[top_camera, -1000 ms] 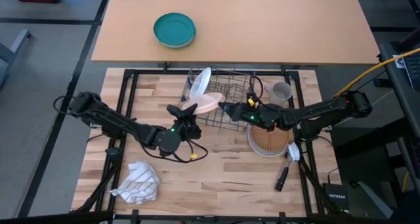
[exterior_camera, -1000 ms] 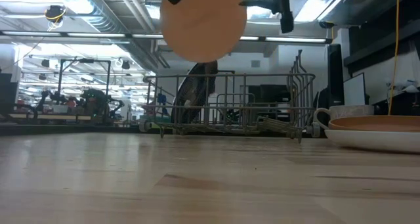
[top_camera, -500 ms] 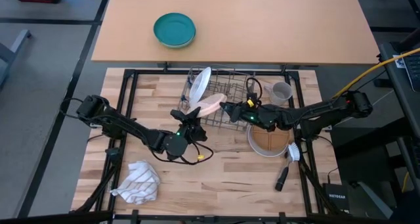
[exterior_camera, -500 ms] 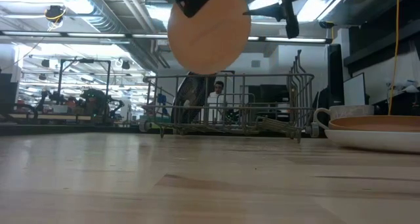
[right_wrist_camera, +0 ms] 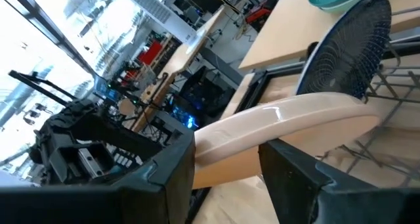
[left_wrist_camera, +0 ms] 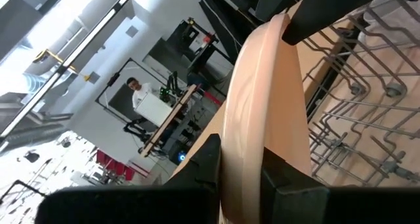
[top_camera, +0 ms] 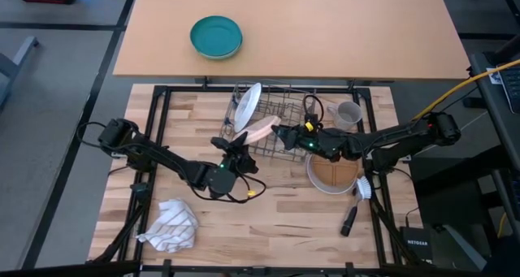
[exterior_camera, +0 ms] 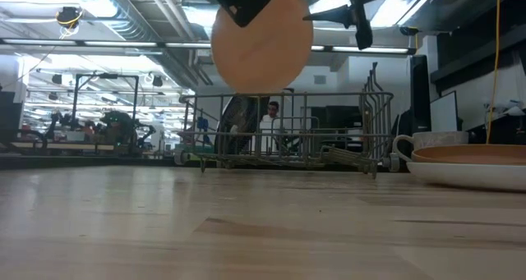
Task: Sort dishes
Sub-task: Put the light orange plate in the dish rack
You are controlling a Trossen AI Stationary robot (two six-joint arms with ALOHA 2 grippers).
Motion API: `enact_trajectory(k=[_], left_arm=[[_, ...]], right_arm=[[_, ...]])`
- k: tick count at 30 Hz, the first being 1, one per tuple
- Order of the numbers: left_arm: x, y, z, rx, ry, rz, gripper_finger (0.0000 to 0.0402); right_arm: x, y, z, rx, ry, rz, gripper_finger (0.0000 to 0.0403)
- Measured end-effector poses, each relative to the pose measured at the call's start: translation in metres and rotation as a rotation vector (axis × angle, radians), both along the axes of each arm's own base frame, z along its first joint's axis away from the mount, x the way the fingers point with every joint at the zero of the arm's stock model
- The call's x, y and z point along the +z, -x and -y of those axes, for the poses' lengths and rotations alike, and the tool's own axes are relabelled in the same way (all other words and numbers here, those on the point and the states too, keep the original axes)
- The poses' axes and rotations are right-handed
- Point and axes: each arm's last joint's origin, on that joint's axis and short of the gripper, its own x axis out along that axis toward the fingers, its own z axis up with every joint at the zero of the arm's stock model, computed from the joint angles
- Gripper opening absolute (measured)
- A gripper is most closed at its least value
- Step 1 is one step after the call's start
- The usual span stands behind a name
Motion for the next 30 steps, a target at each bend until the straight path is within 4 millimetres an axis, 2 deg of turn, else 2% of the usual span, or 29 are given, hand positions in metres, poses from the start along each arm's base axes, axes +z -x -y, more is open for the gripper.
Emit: enact_trajectory(k=[7,18,30], left_arm=[[0.004,-0.004,-0.011,0.034,-0.034,-0.079,0.0027],[0.032,-0.015,-0.015,-0.004,-0.119,-0.266,0.0027],[0.035,-0.017,-0.013,-0.073,-0.108,-0.225,0.0027]], right_arm=[[0.003,0.000,0.001,-0.036,-0.002,0.039,0.0172],[0.010,0.001,0.002,-0.090,-0.087,0.153,0.0172],[0.012,0.002,0.002,-0.113,-0.057,0.159,0.0168]])
